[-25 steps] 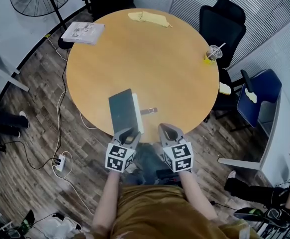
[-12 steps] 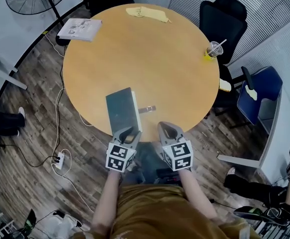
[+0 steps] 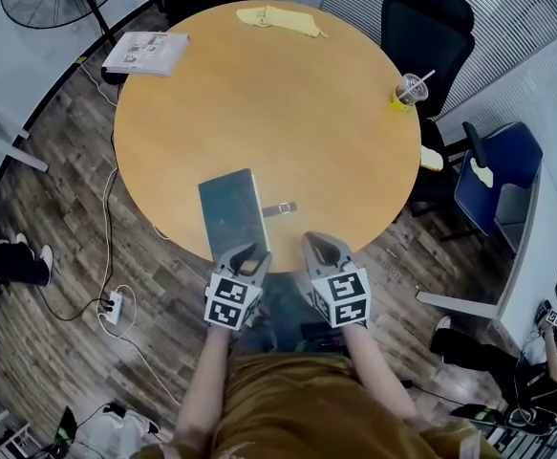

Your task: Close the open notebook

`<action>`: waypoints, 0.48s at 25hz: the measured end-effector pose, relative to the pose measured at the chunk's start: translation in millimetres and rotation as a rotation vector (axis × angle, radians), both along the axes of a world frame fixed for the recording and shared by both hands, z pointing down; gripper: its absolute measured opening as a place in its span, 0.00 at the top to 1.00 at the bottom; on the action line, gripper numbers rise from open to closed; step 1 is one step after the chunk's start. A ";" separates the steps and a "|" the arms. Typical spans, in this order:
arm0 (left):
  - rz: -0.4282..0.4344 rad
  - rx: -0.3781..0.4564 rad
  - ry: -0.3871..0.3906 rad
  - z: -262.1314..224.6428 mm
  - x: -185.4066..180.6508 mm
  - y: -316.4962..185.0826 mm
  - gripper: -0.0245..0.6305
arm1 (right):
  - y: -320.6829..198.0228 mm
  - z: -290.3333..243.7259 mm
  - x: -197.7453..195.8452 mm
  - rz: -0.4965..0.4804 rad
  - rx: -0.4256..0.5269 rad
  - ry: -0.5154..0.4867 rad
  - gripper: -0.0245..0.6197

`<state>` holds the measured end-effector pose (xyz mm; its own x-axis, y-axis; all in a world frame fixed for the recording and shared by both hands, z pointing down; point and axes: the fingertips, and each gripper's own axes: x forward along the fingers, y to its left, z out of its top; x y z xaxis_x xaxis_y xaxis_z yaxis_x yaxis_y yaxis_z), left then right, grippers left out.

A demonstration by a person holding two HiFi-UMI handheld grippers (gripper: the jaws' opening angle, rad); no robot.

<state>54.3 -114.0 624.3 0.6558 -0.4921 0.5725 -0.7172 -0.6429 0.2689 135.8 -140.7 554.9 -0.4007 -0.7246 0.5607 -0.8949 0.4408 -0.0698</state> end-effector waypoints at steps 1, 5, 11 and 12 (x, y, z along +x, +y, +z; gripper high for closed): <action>0.006 0.002 0.001 1.6 1.0 -0.3 0.74 | -0.7 -0.1 0.5 0.000 -0.001 0.000 0.94; 0.011 0.012 0.029 4.9 2.0 -1.7 0.77 | -3.0 -0.3 1.7 0.000 0.004 0.004 0.94; 0.000 0.008 0.047 3.2 5.6 -6.4 0.77 | -5.3 -0.4 3.1 -0.001 0.007 0.006 0.94; -0.011 0.009 0.060 -0.5 5.0 -7.8 0.77 | -5.7 -1.4 2.8 -0.001 0.010 0.006 0.94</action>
